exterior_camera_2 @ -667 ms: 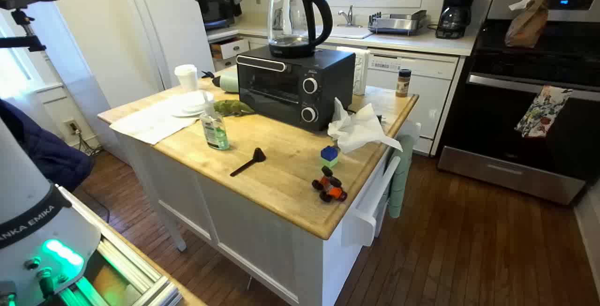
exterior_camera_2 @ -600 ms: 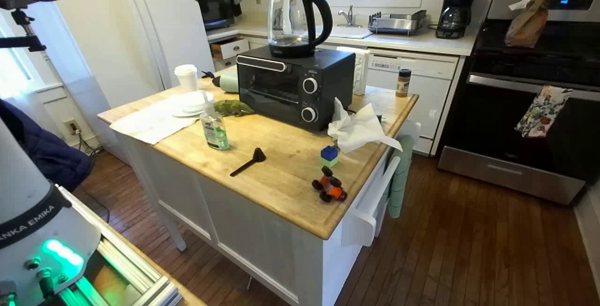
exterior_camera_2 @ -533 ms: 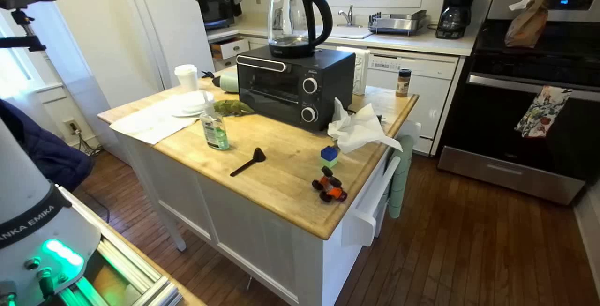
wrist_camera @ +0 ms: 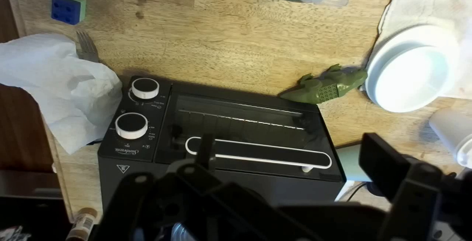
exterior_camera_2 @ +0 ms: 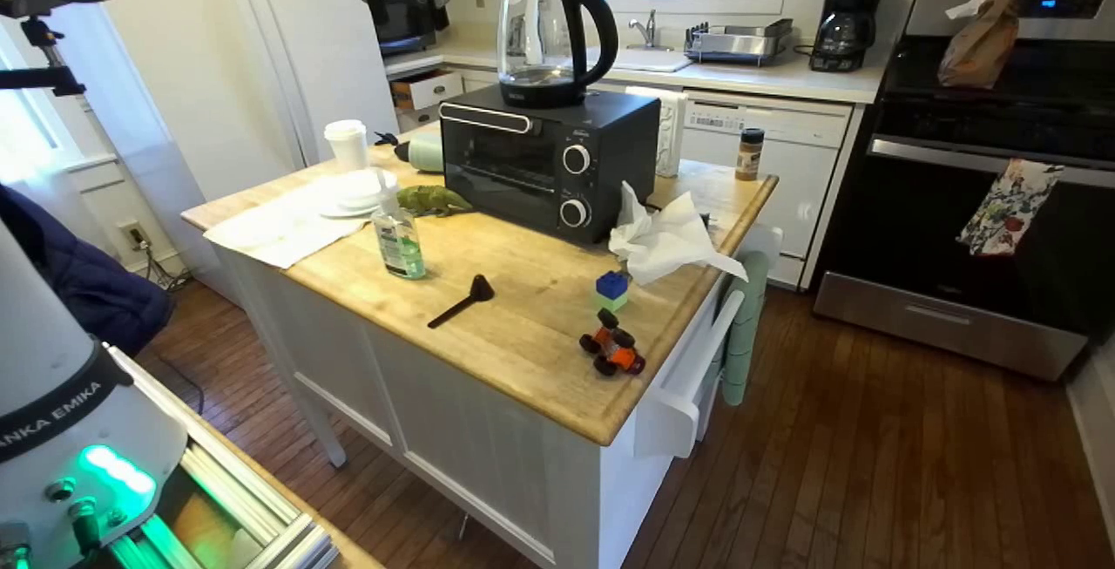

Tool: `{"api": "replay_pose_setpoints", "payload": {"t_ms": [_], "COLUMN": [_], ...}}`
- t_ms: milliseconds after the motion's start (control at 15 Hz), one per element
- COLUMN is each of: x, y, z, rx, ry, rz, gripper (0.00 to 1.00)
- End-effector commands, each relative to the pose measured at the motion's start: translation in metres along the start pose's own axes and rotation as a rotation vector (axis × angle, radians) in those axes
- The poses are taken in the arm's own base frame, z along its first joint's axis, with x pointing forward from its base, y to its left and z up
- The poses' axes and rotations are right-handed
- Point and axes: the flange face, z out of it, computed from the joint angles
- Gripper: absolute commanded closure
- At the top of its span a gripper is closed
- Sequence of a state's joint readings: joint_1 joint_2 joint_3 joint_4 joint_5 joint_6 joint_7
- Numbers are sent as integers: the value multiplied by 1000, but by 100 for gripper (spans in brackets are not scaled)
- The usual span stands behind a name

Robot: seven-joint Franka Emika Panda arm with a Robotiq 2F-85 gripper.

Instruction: Turn the liquid soap bottle clockwise

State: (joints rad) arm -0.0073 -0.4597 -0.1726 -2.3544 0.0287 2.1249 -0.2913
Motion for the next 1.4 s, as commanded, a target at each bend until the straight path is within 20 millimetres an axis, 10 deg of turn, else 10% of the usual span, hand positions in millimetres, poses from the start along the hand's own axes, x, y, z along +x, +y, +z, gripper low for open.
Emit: {"api": "replay_pose_setpoints", "payload": {"t_ms": [0, 600, 1333], "x": [-2, -16, -34], "y": [-22, -78, -83], "z": [7, 39, 62], "rx": [36, 155, 249], "ry": [17, -56, -197], "rz": [-166, -643, -945], "gripper": [0, 0, 0]}}
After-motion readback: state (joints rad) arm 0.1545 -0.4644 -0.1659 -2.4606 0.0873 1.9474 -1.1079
